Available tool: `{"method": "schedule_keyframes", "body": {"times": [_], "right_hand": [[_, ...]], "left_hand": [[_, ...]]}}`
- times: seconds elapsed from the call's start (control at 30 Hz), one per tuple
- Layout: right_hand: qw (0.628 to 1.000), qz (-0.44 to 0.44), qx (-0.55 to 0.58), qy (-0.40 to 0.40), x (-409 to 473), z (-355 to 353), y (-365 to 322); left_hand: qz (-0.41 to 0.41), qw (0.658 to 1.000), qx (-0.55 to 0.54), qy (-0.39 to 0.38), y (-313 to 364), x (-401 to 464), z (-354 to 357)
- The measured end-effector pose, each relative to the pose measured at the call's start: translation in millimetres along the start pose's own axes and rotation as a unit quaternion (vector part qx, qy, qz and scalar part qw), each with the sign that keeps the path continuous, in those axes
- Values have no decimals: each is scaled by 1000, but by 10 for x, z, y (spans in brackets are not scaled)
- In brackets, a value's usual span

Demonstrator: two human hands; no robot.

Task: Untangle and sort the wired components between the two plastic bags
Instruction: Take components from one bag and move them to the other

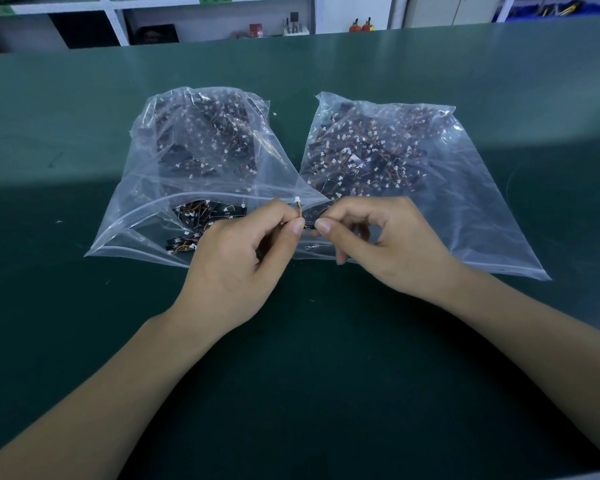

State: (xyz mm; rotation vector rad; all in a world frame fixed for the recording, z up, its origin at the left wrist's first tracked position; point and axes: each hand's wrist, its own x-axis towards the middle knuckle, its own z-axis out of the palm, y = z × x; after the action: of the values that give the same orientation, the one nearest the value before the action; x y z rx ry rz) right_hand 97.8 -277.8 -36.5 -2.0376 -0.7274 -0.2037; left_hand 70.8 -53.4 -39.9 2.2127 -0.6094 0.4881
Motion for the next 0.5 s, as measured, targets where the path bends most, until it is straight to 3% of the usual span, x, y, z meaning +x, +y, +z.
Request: {"method": "schedule_keyframes", "body": {"times": [0.17, 0.3, 0.5], "right_hand": [[999, -23, -22, 12, 6, -18, -3], [981, -61, -182, -38, 13, -44, 37], [976, -77, -203, -7, 12, -58, 62]], "left_hand": [[-7, 999, 23, 39, 16, 11, 11], [-8, 995, 40, 92, -9, 34, -18], [31, 996, 37, 76, 19, 32, -32]]}}
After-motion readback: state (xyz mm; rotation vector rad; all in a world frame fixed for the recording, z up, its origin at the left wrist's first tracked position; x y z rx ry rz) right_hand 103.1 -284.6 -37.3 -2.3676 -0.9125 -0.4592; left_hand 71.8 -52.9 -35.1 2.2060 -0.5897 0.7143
